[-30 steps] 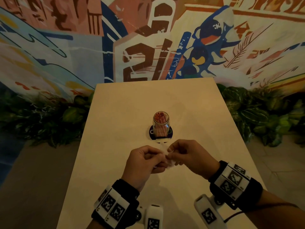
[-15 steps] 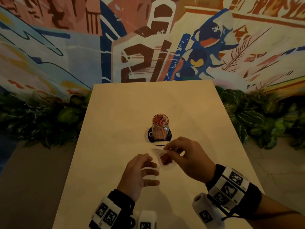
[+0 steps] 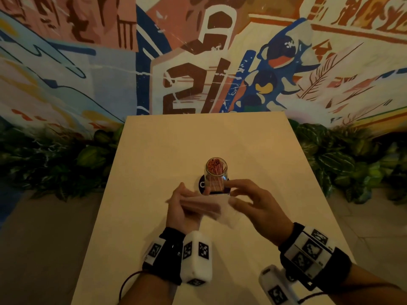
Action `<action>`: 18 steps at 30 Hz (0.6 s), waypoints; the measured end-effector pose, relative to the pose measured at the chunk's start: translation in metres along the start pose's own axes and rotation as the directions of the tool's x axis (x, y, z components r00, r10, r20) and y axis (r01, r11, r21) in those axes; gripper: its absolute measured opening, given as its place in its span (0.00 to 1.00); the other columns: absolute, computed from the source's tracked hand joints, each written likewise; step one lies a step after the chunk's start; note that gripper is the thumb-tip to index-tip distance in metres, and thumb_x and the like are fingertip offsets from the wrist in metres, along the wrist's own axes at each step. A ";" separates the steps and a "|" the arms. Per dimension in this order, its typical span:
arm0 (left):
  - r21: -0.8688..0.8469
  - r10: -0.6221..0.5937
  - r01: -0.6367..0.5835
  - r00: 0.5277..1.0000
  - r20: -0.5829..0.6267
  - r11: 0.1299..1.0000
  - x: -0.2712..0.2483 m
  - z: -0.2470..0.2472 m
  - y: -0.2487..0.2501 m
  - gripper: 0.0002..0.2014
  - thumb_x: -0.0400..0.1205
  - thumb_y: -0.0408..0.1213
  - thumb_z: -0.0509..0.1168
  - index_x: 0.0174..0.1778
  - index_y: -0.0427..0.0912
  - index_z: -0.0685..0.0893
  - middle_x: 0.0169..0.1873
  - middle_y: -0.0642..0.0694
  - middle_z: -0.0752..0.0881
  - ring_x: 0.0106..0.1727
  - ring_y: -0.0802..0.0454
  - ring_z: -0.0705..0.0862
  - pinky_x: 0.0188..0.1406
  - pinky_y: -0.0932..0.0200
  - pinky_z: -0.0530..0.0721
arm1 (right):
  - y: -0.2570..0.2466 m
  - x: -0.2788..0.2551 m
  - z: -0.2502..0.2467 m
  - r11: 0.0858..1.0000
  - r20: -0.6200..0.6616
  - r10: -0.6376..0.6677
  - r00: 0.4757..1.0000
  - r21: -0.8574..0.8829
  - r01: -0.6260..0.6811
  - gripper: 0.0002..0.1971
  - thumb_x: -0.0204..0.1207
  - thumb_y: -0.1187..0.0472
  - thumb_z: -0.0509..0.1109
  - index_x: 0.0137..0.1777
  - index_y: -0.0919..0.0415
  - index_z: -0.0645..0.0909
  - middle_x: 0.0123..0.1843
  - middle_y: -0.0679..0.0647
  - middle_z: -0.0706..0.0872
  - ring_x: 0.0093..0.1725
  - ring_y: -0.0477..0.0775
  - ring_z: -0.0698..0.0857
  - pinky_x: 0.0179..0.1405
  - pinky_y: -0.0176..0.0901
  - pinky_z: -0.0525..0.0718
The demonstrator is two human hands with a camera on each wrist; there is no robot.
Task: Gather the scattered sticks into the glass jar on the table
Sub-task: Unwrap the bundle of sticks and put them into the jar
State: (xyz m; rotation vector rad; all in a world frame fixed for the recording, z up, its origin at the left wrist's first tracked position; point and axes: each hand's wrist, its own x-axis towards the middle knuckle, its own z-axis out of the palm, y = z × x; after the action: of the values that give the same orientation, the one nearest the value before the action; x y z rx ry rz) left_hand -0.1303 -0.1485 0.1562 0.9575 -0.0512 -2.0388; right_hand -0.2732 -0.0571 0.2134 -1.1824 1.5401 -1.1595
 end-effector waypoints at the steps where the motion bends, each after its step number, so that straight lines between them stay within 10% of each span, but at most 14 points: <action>1: 0.012 0.056 -0.056 0.998 0.012 0.998 0.000 0.007 0.006 0.22 0.84 0.39 0.58 0.21 0.42 0.78 0.16 0.50 0.79 0.20 0.52 0.85 0.44 0.46 0.86 | 0.000 0.000 0.004 0.966 -0.025 0.132 0.991 0.226 -0.122 0.12 0.77 0.61 0.66 0.57 0.45 0.82 0.59 0.50 0.84 0.57 0.54 0.83 0.49 0.46 0.86; 4: 0.079 0.208 -0.215 0.974 0.089 0.973 0.000 0.023 0.022 0.02 0.80 0.36 0.63 0.47 0.44 0.77 0.35 0.46 0.82 0.35 0.45 0.90 0.58 0.38 0.83 | 0.003 0.005 0.012 0.659 0.077 0.478 0.875 0.627 -0.415 0.14 0.78 0.54 0.61 0.59 0.53 0.81 0.62 0.58 0.84 0.62 0.62 0.82 0.54 0.57 0.85; 8: 0.256 0.416 -0.483 0.867 0.275 0.837 -0.012 0.047 0.032 0.17 0.81 0.25 0.61 0.59 0.50 0.71 0.42 0.43 0.82 0.37 0.45 0.88 0.54 0.36 0.83 | 0.013 0.012 0.023 0.348 0.286 0.627 0.724 0.729 -0.590 0.26 0.79 0.40 0.56 0.63 0.60 0.79 0.59 0.63 0.86 0.56 0.64 0.86 0.50 0.56 0.87; 13: 0.417 0.462 -0.710 0.694 0.552 0.568 -0.030 0.063 0.028 0.29 0.68 0.29 0.72 0.61 0.57 0.72 0.40 0.40 0.81 0.43 0.31 0.81 0.48 0.42 0.86 | 0.013 0.021 0.034 0.204 0.356 0.549 0.756 0.820 -0.535 0.24 0.81 0.44 0.56 0.62 0.62 0.81 0.45 0.62 0.90 0.42 0.58 0.89 0.42 0.46 0.89; 18: 0.470 0.388 -0.794 0.602 0.698 0.386 -0.041 0.062 0.021 0.32 0.70 0.25 0.71 0.62 0.62 0.72 0.42 0.46 0.83 0.39 0.54 0.85 0.42 0.62 0.87 | 0.020 0.026 0.039 0.089 0.337 0.523 0.783 0.892 -0.444 0.20 0.84 0.53 0.53 0.67 0.63 0.76 0.52 0.64 0.88 0.45 0.59 0.85 0.37 0.45 0.90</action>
State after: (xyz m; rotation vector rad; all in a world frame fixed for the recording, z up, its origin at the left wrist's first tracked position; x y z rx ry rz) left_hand -0.1423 -0.1505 0.2322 0.6643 -1.4643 -1.4042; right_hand -0.2442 -0.0866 0.1838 0.2654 0.7727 -1.2835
